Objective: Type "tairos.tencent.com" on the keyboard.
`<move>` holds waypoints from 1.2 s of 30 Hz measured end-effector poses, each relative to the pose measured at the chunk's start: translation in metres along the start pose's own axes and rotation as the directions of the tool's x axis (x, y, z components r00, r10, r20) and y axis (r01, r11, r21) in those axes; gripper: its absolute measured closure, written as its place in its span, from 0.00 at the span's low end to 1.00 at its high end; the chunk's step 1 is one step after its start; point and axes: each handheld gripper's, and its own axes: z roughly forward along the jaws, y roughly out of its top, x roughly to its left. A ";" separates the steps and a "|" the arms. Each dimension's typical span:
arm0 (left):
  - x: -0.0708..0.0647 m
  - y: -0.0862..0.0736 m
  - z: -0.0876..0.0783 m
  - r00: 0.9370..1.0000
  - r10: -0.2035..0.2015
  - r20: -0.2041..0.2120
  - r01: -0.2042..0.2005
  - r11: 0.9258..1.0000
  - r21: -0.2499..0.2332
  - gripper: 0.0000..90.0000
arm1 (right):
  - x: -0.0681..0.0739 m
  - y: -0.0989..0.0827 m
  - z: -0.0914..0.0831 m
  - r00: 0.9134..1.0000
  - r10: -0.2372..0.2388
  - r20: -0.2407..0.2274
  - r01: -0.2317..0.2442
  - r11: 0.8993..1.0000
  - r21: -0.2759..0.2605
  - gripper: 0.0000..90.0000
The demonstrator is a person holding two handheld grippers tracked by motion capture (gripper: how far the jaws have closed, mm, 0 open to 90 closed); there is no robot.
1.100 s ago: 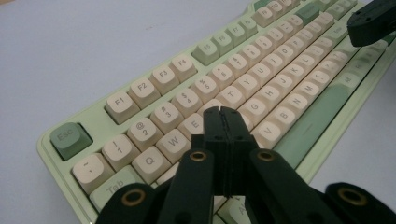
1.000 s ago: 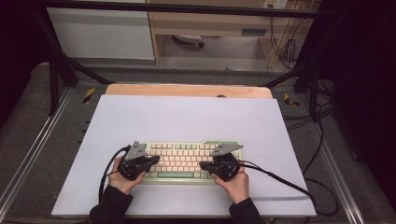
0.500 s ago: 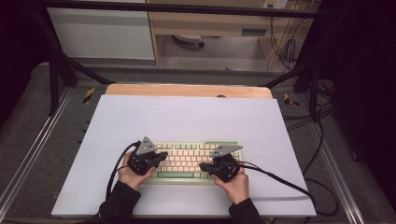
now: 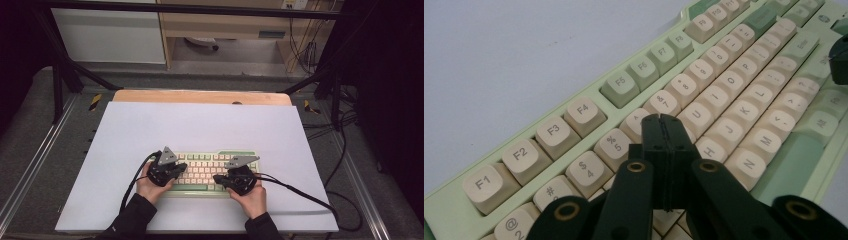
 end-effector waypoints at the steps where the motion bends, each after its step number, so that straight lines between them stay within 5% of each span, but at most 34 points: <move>1: 0.000 0.000 0.000 1.000 0.000 -0.001 0.000 1.000 0.000 1.00 | 0.000 0.000 0.000 1.000 0.002 0.000 -0.002 1.000 0.001 1.00; 12: 0.000 -0.004 0.001 1.000 0.005 0.007 -0.005 1.000 -0.008 1.00 | 0.000 -0.001 0.001 1.000 0.003 -0.003 -0.003 1.000 0.000 1.00; 36: 0.006 -0.024 -0.039 1.000 -0.022 0.012 0.022 0.999 -0.031 1.00 | 0.000 0.002 -0.002 1.000 0.005 -0.003 -0.005 1.000 -0.020 1.00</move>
